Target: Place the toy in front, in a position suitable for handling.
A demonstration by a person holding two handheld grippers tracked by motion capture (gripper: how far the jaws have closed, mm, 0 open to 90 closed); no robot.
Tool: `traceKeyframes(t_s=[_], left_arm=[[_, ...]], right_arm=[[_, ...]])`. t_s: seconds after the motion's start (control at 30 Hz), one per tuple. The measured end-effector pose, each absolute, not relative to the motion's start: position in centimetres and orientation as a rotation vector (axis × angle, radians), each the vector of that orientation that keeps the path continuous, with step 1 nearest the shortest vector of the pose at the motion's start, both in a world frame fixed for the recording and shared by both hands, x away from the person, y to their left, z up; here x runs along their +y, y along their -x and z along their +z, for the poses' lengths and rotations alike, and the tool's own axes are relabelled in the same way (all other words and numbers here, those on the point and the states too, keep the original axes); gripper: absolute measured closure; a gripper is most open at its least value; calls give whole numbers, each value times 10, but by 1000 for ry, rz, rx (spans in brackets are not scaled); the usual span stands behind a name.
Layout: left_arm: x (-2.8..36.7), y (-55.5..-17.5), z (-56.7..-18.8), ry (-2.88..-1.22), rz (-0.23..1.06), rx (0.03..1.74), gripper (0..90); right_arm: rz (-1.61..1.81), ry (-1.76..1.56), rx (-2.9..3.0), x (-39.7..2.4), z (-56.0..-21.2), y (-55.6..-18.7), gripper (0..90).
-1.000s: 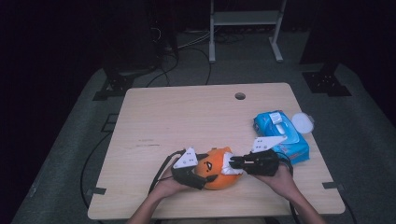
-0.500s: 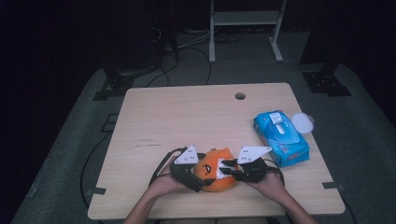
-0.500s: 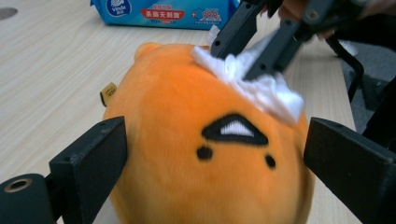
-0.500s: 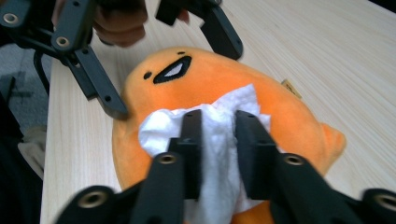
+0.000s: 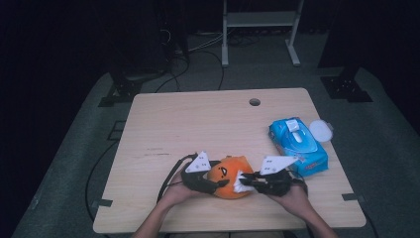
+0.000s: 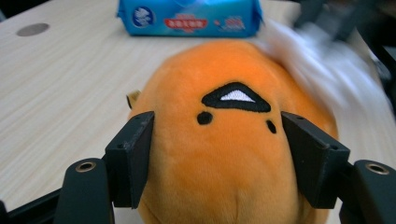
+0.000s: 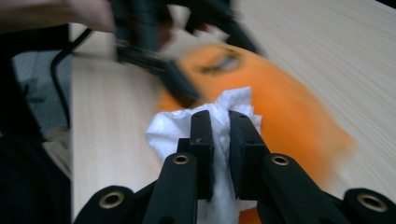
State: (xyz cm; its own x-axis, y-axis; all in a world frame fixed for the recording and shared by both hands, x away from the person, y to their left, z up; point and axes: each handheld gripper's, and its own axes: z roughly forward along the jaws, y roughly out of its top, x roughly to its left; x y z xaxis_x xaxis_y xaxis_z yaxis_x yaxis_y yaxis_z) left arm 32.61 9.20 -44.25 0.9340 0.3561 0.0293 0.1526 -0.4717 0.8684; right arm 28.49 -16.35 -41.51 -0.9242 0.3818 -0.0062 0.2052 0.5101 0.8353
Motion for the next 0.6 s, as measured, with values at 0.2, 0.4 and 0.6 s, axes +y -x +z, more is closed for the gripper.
traceKeyframes(t_s=[0.2, 0.4, 0.6], left_arm=[[102, -327, -439, -2034, 189, 415, 234], [104, -328, -442, -2041, 202, 399, 303], [106, -330, -444, -2045, 211, 426, 305]], right_arm=[[1351, -534, 2535, -167, -416, -295, 801], [1258, -593, 2465, -191, -416, -290, 801], [1282, -658, 2448, -197, -420, -297, 801]])
